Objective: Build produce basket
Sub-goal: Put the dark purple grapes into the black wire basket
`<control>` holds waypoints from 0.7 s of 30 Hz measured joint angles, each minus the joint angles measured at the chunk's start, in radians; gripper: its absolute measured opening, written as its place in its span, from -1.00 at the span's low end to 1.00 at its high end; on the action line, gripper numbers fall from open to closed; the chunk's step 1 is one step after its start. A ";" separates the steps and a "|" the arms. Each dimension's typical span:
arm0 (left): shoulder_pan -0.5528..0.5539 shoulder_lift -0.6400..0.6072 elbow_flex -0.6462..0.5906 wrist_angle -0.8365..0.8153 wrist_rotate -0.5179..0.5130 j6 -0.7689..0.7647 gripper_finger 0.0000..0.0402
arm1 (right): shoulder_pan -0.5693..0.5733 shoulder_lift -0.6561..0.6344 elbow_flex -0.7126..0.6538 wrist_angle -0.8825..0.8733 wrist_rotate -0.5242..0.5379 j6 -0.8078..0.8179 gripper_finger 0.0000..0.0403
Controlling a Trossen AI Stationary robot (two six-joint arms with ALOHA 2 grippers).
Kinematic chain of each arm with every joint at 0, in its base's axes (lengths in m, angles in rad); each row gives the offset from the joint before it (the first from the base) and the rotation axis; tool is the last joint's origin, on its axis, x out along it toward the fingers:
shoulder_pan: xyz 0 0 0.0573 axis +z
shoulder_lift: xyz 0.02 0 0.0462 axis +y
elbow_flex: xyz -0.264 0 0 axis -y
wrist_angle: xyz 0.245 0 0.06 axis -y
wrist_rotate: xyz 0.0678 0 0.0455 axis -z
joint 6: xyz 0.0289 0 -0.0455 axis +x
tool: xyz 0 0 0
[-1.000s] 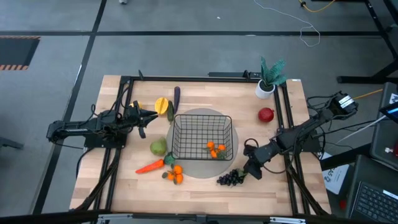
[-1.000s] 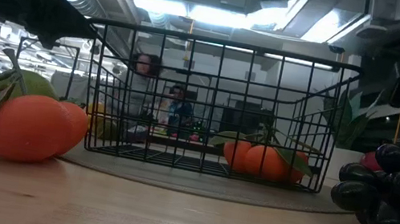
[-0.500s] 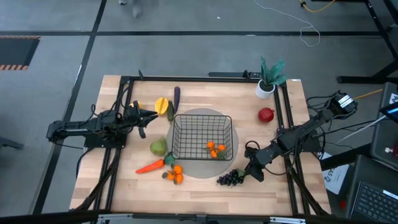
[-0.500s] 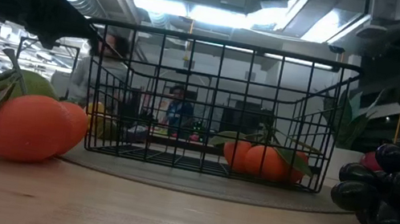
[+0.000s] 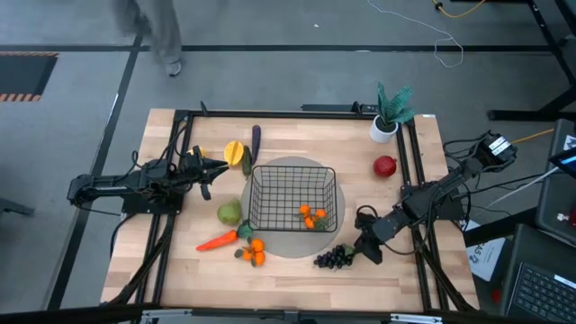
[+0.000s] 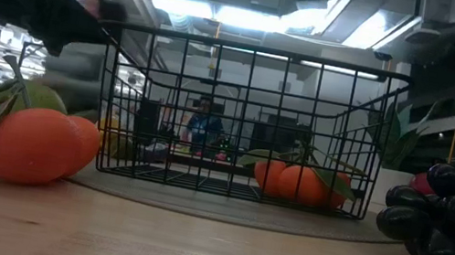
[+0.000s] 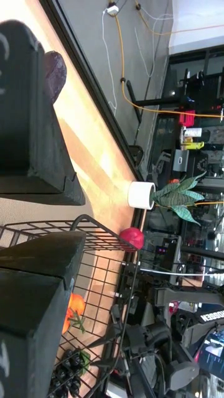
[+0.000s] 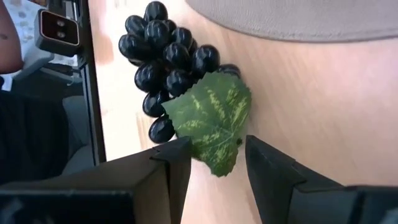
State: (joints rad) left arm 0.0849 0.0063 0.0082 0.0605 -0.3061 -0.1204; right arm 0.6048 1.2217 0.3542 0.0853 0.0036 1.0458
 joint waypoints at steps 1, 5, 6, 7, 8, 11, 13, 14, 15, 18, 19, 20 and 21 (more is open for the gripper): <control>0.000 0.000 0.000 0.000 0.000 0.000 -0.66 | 0.001 0.000 0.000 0.000 0.003 -0.003 -0.31; 0.000 0.000 0.000 0.000 0.000 0.000 -0.66 | 0.002 0.001 0.000 0.000 -0.013 0.005 -0.31; 0.000 0.000 0.000 0.000 0.000 0.000 -0.66 | 0.002 0.001 0.000 0.000 -0.022 0.005 -0.31; 0.000 0.000 0.000 0.000 0.000 0.000 -0.66 | 0.002 0.001 0.000 0.000 -0.029 0.006 -0.31; 0.000 0.000 0.000 0.000 0.000 0.000 -0.66 | 0.002 0.001 0.000 0.000 -0.031 0.006 -0.31; 0.000 0.000 0.000 0.000 0.000 0.000 -0.66 | 0.002 0.001 0.000 0.000 -0.031 -0.001 -0.31; 0.000 0.000 0.000 0.000 0.000 0.000 -0.66 | 0.002 0.010 0.000 0.001 -0.030 -0.004 -0.31; 0.000 0.000 0.000 0.000 0.000 0.000 -0.66 | 0.002 0.020 0.000 0.000 -0.031 -0.005 -0.31; 0.000 0.000 0.000 0.000 0.000 0.000 -0.66 | 0.002 0.034 0.000 0.000 -0.032 -0.008 -0.31; 0.000 0.000 0.000 0.000 0.000 0.000 -0.66 | 0.002 0.087 0.000 0.013 -0.054 -0.055 -0.31; 0.000 0.000 0.000 0.000 0.000 0.000 -0.66 | 0.002 0.104 0.000 0.025 -0.058 -0.057 -0.31; 0.000 0.000 0.000 0.000 0.000 0.000 -0.66 | 0.002 0.118 0.000 0.037 -0.058 -0.057 -0.31; 0.000 0.000 0.000 0.000 0.000 0.000 -0.66 | 0.002 0.131 0.000 0.052 -0.057 -0.058 -0.31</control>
State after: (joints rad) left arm 0.0849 0.0063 0.0082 0.0605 -0.3061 -0.1204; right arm 0.6067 1.3524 0.3538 0.1371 -0.0539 0.9882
